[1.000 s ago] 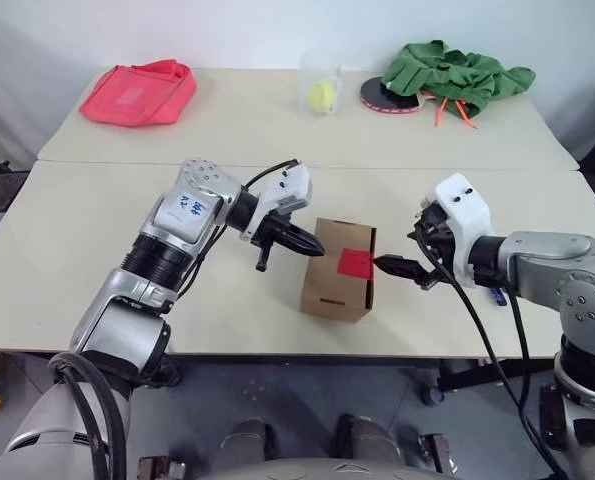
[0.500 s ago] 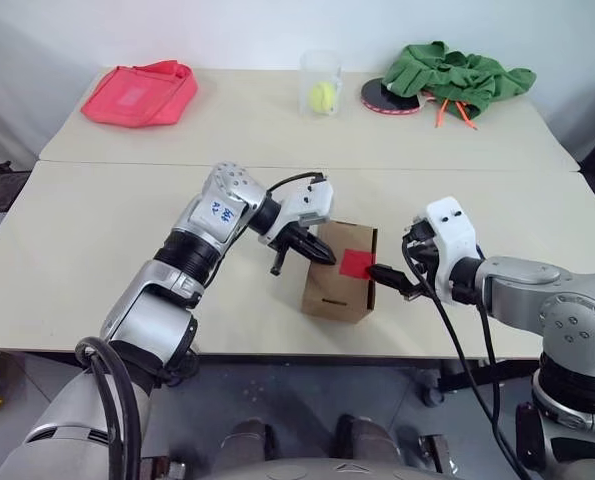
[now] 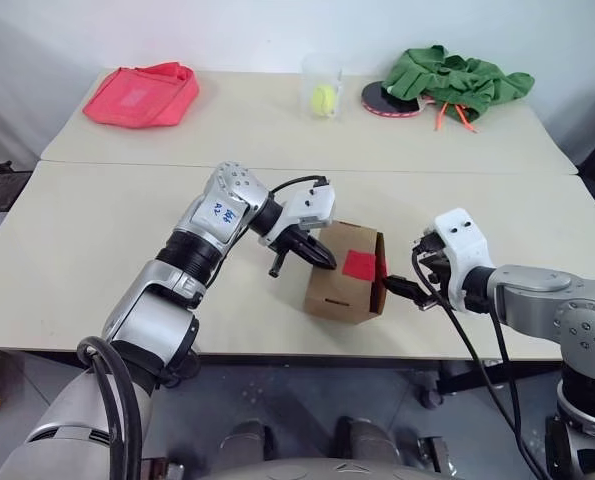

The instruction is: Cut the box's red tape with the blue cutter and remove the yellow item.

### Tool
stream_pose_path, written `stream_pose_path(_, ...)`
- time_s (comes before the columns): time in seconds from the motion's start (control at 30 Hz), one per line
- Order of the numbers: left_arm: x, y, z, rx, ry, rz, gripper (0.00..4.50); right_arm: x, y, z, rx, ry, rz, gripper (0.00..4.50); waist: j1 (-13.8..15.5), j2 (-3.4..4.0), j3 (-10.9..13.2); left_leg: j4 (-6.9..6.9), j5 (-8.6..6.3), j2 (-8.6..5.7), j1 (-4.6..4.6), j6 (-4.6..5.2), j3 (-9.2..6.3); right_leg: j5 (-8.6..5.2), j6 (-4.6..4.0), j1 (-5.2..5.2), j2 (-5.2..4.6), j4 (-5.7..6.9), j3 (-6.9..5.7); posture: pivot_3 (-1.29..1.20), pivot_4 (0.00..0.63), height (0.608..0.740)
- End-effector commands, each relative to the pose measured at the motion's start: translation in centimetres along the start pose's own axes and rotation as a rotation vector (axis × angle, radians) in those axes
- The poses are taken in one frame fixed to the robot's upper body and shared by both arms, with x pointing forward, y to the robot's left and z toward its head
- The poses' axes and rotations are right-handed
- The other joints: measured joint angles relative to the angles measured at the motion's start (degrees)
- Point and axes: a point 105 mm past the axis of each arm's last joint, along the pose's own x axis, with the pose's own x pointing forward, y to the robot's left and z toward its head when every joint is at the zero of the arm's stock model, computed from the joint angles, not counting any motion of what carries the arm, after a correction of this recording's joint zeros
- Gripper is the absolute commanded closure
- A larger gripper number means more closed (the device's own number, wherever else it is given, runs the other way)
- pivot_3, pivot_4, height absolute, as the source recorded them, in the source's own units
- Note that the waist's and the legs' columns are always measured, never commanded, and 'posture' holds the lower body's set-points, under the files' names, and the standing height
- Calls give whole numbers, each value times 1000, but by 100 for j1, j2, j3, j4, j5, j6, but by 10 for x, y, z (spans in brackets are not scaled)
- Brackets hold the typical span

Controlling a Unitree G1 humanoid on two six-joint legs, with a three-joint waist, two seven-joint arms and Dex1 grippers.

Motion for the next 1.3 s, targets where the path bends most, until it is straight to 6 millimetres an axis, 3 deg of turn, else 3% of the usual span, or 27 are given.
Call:
stream_pose_path(0.03, 2, -3, -12, -22, 57, -18, 4500, 9, -6, -33, 5, 175, -28, 11, 0, 0, -1, 0, 0, 0, 1, 0, -7, 0, 0, 0, 0, 0, 0, 0, 150, 740)
stream_pose_path(0.57, 2, -13, -33, -62, 94, -30, 4500, 16, -11, -67, -77, 349, -32, 11, 4, -1, -8, 1, -4, -2, 3, 7, -28, 0, 0, 4, -2, -6, 4, 0, 150, 740)
stream_pose_path(0.93, -2, -15, -41, -104, 94, 2, 4500, 5, -23, -87, -78, 358, 9, 11, 47, -15, -37, 4, -9, -18, 10, 16, -75, 1, 1, 40, -4, -23, 7, 0, 150, 740)
stream_pose_path(1.07, -2, -13, -41, -109, 92, 8, 4500, -1, -26, -81, -82, 316, 29, 11, 104, -15, -39, 6, -13, -24, 14, 22, -90, 1, 1, 62, -4, -37, 6, 0, 150, 740)
stream_pose_path(1.2, 1, -11, -41, -100, 97, 9, 4500, -1, -33, -49, 39, 158, 43, 11, 161, -15, -39, 13, -15, -26, 18, 27, -93, 1, 1, 82, -4, -63, 5, 0, 150, 740)
stream_pose_path(1.3, 3, -10, -38, -87, 96, 6, 4500, -1, -35, -36, 111, 103, 59, 11, 170, -6, -34, 18, -10, -25, 14, 37, -88, 9, 16, 92, -6, -87, 6, 0, 150, 740)
